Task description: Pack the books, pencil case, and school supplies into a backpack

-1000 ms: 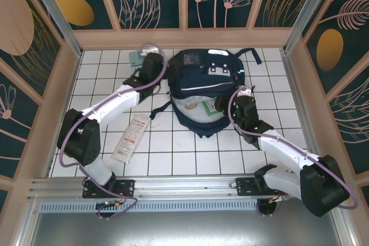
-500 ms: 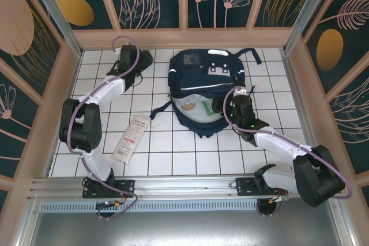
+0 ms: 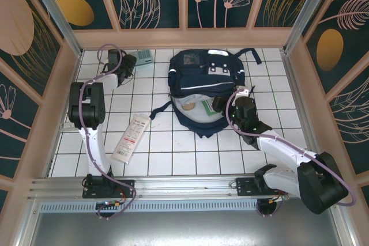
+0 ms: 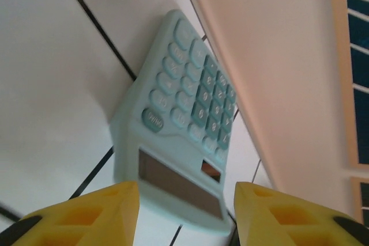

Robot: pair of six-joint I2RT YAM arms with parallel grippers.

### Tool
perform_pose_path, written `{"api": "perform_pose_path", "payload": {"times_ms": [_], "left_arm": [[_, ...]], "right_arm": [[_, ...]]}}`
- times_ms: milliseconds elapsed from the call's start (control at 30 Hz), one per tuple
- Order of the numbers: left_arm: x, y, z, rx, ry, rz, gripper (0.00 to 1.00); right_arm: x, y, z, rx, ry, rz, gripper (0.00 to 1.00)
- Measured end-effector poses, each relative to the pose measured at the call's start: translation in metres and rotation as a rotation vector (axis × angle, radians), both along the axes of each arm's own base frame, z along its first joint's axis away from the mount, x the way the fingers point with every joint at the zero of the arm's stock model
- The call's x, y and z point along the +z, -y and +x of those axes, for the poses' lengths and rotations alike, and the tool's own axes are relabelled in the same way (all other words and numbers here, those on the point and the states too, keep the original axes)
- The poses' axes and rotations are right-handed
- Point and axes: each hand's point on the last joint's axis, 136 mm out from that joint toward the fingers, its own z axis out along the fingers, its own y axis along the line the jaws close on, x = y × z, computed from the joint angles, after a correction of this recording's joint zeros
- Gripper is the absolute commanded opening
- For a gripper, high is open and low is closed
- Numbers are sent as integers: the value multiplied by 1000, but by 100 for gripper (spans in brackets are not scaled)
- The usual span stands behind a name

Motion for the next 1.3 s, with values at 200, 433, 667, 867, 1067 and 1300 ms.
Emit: {"api": "perform_pose_path", "payload": {"times_ms": [200,433,667,867,1067,1300], "left_arm": [[-10,-2,12,38,11,-87,44],[-24,-1,12,70,-8,-161,45],[-33,-2,5,75,-22,-195,46],[-23,-3,7,68,-3,-201,46],[-14,-2,7,61,11,-205,46],[-12,-2,9,50,15,-188,46]], "right_arm": [[0,0,0,1,1,0,85],[1,-1,0,3,6,4,86],[1,-1,0,3,5,4,86],[1,-1,0,3,5,4,86],[0,-1,1,3,3,3,86],[0,-1,1,3,4,4,87]]}}
